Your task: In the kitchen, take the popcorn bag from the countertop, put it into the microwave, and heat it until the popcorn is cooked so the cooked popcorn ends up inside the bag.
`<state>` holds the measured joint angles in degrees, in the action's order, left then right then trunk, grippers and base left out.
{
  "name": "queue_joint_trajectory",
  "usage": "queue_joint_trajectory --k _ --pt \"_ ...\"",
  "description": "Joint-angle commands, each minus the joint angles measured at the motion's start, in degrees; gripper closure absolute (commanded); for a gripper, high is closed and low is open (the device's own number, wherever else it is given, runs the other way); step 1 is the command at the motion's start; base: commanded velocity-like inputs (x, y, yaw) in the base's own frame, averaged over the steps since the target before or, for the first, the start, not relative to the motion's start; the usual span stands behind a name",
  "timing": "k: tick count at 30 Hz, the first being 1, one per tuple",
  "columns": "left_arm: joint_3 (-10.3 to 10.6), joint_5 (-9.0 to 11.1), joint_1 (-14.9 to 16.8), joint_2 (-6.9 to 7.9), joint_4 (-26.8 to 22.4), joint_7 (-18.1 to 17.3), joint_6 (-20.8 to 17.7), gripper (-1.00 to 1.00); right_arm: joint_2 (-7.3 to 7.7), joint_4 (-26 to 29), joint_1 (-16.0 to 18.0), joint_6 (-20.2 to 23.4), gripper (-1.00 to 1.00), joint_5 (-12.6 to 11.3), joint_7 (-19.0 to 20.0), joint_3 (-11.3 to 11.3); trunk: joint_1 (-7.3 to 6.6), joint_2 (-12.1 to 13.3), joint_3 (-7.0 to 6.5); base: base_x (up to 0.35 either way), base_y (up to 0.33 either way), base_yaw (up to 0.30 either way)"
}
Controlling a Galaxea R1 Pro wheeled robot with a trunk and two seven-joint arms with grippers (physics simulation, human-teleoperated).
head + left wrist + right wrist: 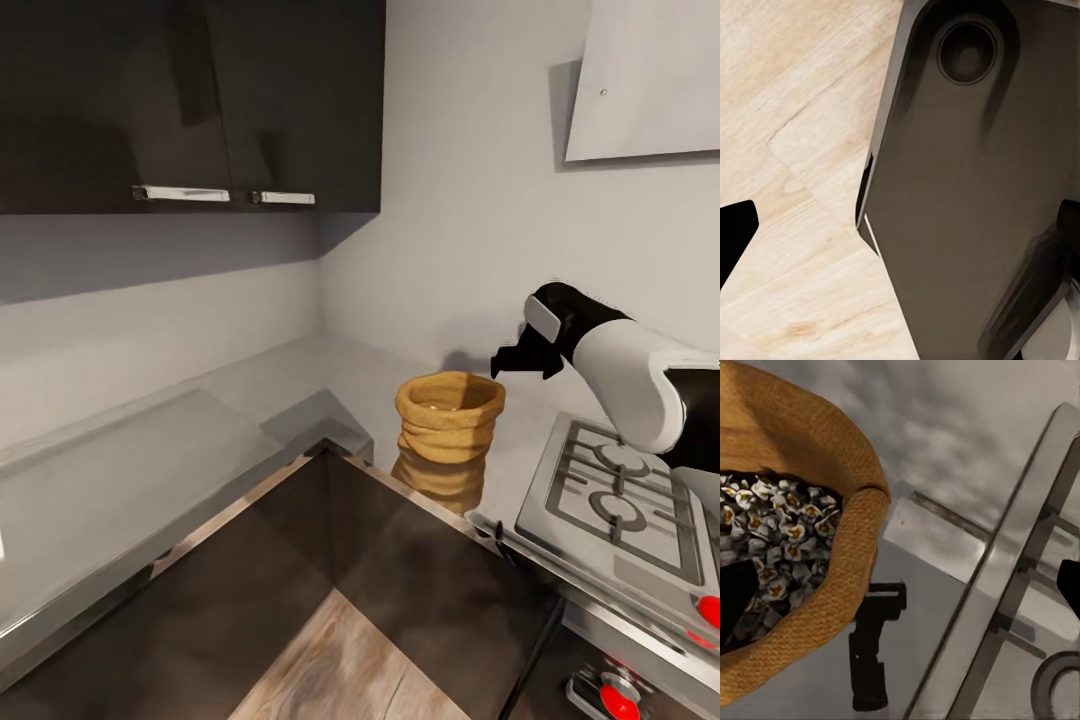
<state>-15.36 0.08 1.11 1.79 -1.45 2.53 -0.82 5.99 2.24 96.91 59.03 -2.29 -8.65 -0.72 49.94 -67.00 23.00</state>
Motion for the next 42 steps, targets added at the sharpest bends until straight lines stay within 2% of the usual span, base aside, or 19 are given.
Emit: queue_joint_trajectory --k 1,7,16,24,34,42 --pt "-0.1 0.0 0.0 -0.02 0.0 0.1 -0.1 -1.00 0.01 -0.7 0.0 0.2 -1.00 -0.3 -0.2 -0.1 0.00 0.0 0.06 0.000 0.000 0.000" --pt "-0.2 0.0 0.0 0.01 0.0 0.1 -0.1 -1.00 -0.01 -1.5 0.0 0.1 -1.00 -0.3 -0.2 -0.1 0.00 0.0 0.06 0.004 0.000 0.000" --pt "-0.2 0.0 0.0 0.05 0.0 0.1 -0.1 -1.00 0.02 -1.5 0.0 0.0 -1.00 -0.3 -0.2 -0.1 0.00 0.0 0.06 0.197 0.000 0.000" --pt "-0.2 0.0 0.0 0.04 0.0 0.1 -0.1 -1.00 0.01 -1.6 0.0 0.0 -1.00 -0.3 -0.2 -0.1 0.00 0.0 0.06 0.012 0.000 0.000" --pt "-0.2 0.0 0.0 0.02 0.0 0.1 -0.1 -1.00 0.05 -4.8 0.0 0.0 -1.00 -0.3 -0.2 -0.1 0.00 0.0 0.07 0.000 0.000 0.000" --pt "-0.2 0.0 0.0 0.05 0.0 0.1 -0.1 -1.00 0.03 -5.0 0.0 0.0 -1.00 -0.3 -0.2 -0.1 0.00 0.0 0.59 0.000 0.000 0.000"
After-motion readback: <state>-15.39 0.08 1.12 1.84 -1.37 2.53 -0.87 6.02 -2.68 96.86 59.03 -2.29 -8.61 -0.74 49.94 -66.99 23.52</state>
